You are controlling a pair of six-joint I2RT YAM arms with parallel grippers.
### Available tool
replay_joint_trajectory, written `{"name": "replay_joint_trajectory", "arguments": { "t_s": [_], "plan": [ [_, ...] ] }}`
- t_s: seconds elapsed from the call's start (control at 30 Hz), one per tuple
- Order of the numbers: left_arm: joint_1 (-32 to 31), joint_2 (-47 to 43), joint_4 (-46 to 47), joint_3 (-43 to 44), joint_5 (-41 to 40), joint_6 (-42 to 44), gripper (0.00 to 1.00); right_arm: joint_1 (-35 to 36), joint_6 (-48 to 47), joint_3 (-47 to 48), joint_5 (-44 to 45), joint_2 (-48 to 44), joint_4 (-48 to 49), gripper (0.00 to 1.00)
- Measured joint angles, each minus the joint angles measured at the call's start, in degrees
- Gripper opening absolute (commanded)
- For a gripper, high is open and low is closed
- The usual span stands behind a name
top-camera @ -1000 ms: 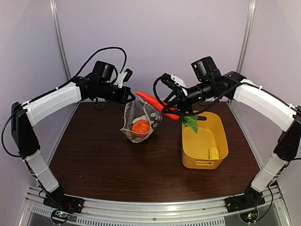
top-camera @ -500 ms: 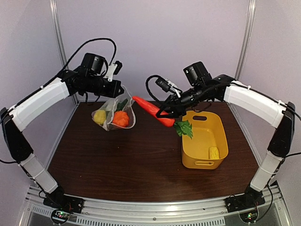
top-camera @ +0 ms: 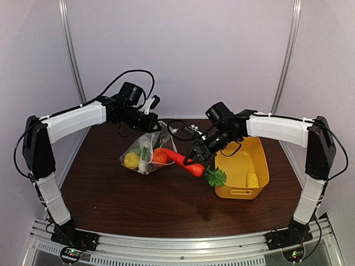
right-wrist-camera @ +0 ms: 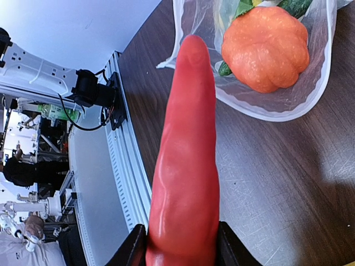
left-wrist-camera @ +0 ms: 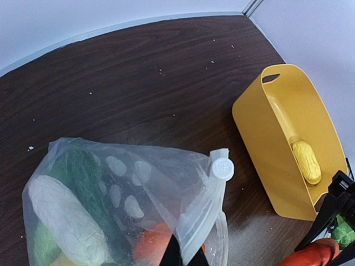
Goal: Place the food in the zip-top bag and seal the zipper
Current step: Place the fake vegetable in the zipper food storage bag.
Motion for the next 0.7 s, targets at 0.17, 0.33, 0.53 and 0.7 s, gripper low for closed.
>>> {"name": "replay_joint_trajectory", "arguments": {
  "t_s": [0.17,0.33,0.53,0.7],
  "plan": [
    [-0.17,-0.26,2.21,-2.12,3.54,-0.85,0.00,0.00,6.67,0.00,0.09,-0.17,3.63,0.39],
    [-0.92,-0.26,3.28,-2.23,5.44,-1.49,0.00,-0.24,13.64,1.79,0.55,1.42,6.64,0.41],
    [-1.46,-0.26,3.48,-2.16,7.76,-2.69,0.00,-1.60,20.98,4.83,0.98,6.27,10.32,0.40],
    [-2.05,-0.26,3.78,-1.84,8.61,-3.61,0.00,-2.86,25.55,4.81,2.86,7.61,11.91,0.41]
  ]
}}
